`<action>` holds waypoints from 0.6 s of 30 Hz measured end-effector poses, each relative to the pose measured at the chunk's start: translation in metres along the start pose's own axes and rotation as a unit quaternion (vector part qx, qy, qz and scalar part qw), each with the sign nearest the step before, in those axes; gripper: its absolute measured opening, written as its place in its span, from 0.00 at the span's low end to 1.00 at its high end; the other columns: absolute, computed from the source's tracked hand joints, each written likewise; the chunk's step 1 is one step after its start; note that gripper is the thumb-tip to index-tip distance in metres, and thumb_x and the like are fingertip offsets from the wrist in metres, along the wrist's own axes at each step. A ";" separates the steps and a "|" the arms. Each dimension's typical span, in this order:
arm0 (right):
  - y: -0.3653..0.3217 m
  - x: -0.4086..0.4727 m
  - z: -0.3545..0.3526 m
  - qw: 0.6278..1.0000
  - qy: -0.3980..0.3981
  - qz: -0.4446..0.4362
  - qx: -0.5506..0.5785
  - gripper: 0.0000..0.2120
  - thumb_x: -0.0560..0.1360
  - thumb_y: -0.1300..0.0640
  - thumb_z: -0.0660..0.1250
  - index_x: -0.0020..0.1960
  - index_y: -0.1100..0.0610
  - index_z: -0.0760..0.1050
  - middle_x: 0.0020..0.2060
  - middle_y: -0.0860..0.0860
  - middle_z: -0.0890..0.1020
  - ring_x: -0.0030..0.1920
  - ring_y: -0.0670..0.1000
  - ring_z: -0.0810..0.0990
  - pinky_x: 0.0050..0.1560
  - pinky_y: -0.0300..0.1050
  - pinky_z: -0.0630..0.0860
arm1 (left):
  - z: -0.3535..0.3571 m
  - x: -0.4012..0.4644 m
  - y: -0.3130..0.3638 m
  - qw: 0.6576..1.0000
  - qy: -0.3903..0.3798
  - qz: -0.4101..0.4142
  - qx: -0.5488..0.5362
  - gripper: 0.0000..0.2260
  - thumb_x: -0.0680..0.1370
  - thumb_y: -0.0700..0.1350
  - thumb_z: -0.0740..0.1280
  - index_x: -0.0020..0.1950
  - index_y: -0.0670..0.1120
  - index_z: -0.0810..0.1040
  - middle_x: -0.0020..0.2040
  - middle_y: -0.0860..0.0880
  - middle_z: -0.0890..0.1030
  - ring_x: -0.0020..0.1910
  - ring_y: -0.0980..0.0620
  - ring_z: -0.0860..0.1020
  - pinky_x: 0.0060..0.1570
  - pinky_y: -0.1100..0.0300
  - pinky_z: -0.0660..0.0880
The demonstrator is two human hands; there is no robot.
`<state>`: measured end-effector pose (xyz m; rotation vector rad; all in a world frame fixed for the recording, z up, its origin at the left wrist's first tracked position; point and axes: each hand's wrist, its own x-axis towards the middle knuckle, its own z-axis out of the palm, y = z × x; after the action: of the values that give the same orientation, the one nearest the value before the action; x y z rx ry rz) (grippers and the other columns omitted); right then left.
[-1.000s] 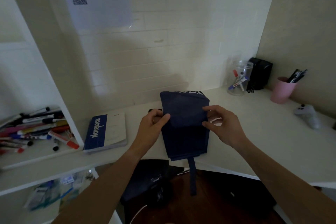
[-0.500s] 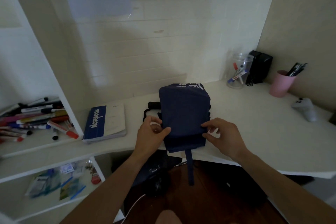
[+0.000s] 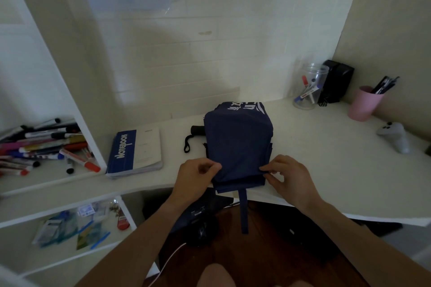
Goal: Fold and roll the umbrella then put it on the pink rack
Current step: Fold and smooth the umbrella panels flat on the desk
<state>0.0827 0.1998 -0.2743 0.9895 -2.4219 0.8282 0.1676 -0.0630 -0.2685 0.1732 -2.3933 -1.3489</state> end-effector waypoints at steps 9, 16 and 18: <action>0.003 0.003 -0.001 0.999 0.000 -0.047 -0.008 0.10 0.68 0.63 0.79 0.43 0.51 0.84 0.57 0.48 0.80 0.52 0.47 0.79 0.52 0.39 0.78 | -0.008 0.018 -0.001 0.994 -0.070 0.007 -0.082 0.28 0.77 0.51 0.74 0.72 0.65 0.67 0.57 0.55 0.80 0.56 0.60 0.80 0.51 0.68 0.77; 0.005 0.001 -0.005 0.995 -0.060 -0.074 -0.012 0.10 0.70 0.62 0.77 0.44 0.49 0.81 0.54 0.44 0.83 0.55 0.46 0.78 0.55 0.39 0.77 | -0.008 0.023 -0.018 0.993 -0.094 0.045 0.063 0.26 0.77 0.48 0.74 0.74 0.56 0.72 0.42 0.51 0.82 0.44 0.55 0.82 0.54 0.55 0.79; 0.005 0.000 -0.006 0.994 -0.077 -0.073 -0.021 0.09 0.71 0.61 0.76 0.46 0.49 0.81 0.53 0.43 0.83 0.54 0.47 0.77 0.53 0.43 0.78 | -0.011 0.024 -0.021 0.992 -0.108 0.037 0.056 0.29 0.76 0.47 0.75 0.75 0.55 0.70 0.43 0.51 0.82 0.45 0.55 0.82 0.57 0.56 0.78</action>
<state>0.0799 0.2071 -0.2720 1.2390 -2.4465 0.6687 0.1483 -0.0896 -0.2745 -0.0331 -2.6282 -1.2569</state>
